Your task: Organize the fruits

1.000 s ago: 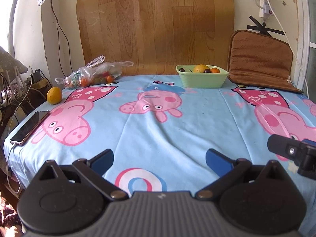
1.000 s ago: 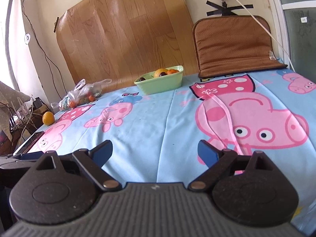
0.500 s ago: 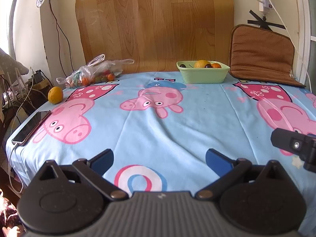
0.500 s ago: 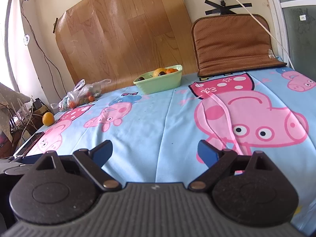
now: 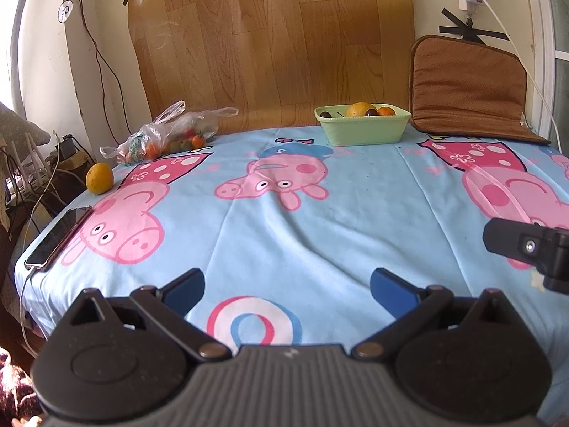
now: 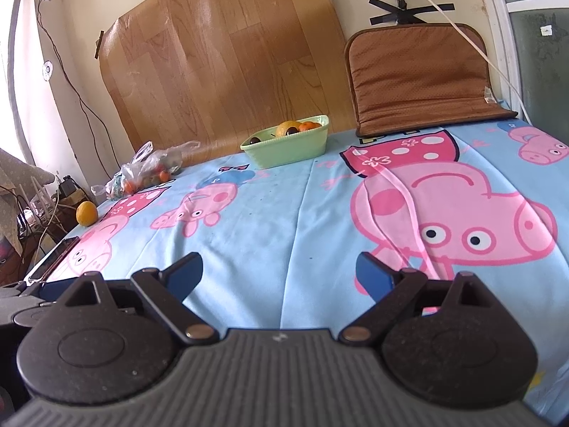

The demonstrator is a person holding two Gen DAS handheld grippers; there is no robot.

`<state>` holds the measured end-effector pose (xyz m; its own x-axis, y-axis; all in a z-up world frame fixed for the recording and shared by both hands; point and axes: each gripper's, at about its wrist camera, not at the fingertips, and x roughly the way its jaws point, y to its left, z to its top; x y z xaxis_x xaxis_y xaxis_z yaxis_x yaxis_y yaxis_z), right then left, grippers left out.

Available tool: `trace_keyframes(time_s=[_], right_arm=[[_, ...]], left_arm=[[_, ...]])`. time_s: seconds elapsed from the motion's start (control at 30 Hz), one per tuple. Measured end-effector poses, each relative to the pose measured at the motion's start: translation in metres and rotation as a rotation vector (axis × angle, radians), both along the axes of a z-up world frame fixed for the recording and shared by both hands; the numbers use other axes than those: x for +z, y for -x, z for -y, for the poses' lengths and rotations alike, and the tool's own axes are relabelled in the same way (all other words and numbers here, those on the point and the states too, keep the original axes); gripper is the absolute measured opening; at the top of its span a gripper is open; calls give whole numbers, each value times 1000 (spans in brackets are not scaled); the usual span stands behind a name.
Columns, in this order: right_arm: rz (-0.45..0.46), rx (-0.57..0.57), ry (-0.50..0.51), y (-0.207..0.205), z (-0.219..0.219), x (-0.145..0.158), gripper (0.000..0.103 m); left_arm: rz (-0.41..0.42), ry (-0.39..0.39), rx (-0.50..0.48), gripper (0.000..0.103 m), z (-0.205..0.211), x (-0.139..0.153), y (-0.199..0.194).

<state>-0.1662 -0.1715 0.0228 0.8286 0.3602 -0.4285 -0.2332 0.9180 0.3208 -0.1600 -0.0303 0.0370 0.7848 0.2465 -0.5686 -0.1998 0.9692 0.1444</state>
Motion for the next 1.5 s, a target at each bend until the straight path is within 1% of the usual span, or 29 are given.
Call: trace_keyframes(time_s=[0.2, 0.3, 0.47, 0.93, 1.5], right_arm=[[-14, -1, -4, -3, 1, -3, 95], [-31, -4, -15, -4, 2, -3, 95], [-3, -9, -8, 1, 1, 1, 95], [-20, -15, -14, -1, 3, -2, 95], [-11, -17, -9, 0, 1, -1, 95]], left_arm=[[-18, 2, -11, 103, 2, -5, 0], [-4, -4, -15, 103, 3, -3, 4], [2, -4, -26, 103, 3, -2, 5], [0, -6, -31, 103, 4, -4, 4], [14, -6, -39, 103, 4, -1, 7]])
